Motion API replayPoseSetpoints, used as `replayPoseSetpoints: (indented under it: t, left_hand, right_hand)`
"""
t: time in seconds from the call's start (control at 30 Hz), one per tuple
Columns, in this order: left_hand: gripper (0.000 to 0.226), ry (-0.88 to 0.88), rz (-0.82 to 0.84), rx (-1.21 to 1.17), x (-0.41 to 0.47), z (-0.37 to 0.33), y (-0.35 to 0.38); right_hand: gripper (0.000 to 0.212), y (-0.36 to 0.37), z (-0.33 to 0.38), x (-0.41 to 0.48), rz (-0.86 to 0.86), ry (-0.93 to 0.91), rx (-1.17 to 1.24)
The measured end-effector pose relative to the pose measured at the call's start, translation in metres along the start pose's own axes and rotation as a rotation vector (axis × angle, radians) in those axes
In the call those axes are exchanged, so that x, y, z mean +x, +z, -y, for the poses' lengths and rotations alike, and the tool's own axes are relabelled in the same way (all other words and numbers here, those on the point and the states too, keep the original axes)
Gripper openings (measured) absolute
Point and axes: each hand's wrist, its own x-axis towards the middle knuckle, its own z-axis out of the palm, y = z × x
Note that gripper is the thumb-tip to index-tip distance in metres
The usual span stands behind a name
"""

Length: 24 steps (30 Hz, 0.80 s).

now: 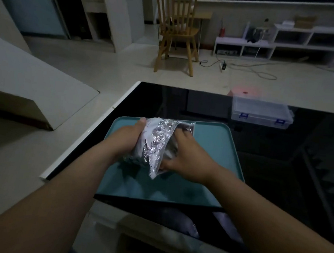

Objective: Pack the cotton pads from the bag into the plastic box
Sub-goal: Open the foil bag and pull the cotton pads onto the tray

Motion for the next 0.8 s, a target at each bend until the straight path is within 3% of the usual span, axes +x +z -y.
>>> replayPoseSetpoints:
  t: [0.07,0.17,0.3,0.37,0.53,0.67,0.8]
  left_hand:
    - [0.07,-0.045,0.02,-0.083,0.005,0.005,-0.002]
    - [0.053,-0.034,0.118,-0.198,0.008,0.011,-0.003]
    - [0.069,-0.042,0.208,-0.262,0.008,0.015,-0.005]
    - [0.061,-0.016,0.191,-0.274,0.007,0.017,-0.001]
    - [0.049,0.119,0.039,-0.221,0.008,0.018,-0.004]
    - [0.045,0.179,-0.066,-0.195,0.016,0.025,-0.019]
    - [0.043,0.167,-0.164,-0.166,0.015,0.029,-0.032]
  right_hand:
    - [0.082,0.001,0.003,0.004,0.046,-0.048,0.023]
    - [0.054,0.007,0.007,0.006,0.124,-0.128,0.103]
    - [0.039,0.013,0.016,0.005,0.251,-0.05,0.038]
    - [0.039,0.015,0.017,0.004,0.219,-0.037,-0.018]
    - [0.025,0.008,0.022,0.001,0.021,-0.044,0.103]
    - [0.037,-0.003,0.018,0.003,-0.125,-0.002,0.089]
    - [0.044,-0.02,-0.001,-0.003,-0.121,0.063,0.004]
